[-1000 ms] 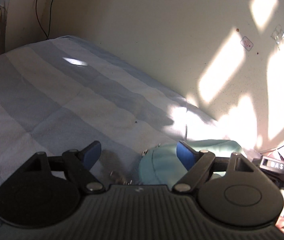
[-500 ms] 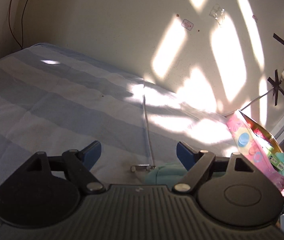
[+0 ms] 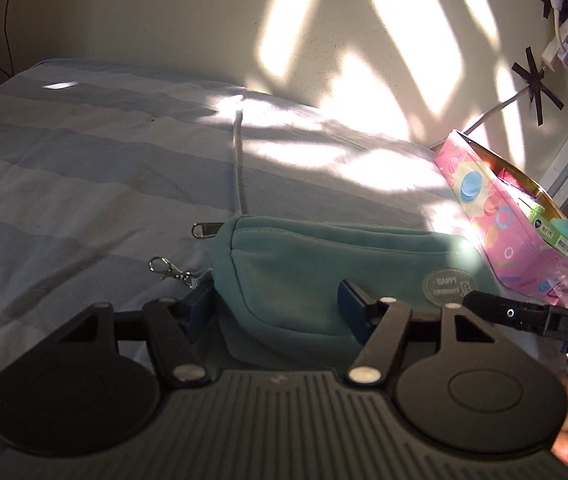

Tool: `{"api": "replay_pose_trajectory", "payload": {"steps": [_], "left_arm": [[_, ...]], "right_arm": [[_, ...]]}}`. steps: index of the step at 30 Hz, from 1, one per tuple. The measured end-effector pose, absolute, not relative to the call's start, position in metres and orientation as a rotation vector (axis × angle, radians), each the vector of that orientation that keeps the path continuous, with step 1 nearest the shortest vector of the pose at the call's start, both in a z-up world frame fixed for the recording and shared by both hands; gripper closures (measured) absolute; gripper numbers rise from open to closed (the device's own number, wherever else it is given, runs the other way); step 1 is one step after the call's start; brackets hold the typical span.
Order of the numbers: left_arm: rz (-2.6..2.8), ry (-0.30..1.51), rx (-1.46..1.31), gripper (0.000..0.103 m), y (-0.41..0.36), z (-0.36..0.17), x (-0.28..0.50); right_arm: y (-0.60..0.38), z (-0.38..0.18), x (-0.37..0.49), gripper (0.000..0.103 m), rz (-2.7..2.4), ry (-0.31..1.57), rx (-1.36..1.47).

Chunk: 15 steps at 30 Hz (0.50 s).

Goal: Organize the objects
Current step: 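Grasp the mint-green pencil case with the left gripper, then lower the pencil case into the tin and open the left gripper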

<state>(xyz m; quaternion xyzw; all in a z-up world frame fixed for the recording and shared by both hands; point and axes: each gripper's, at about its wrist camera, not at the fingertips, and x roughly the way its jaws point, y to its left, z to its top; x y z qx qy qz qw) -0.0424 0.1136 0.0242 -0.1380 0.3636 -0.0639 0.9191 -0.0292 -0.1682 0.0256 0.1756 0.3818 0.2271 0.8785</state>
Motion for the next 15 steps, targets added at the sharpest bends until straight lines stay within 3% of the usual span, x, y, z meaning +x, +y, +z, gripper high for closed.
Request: {"api": "replay_pose_trajectory", "payload": {"steps": [4,8,15], "left_arm": [[-0.227,0.68,-0.312,0.038,0.099,0.059,-0.041],[-0.362,0.605,-0.227,0.037,0.038,0.097,-0.02],[-0.543,0.631,-0.071,0.037,-0.095,0.097,0.035]], "right_arm": [[-0.19,0.064,-0.053,0.053,0.453,0.625,0.325],[-0.237,0.101,-0.071,0.053,0.334,0.458,0.3],[-0.351,0.107,-0.071,0.053,0.098,0.412,0.361]]}}
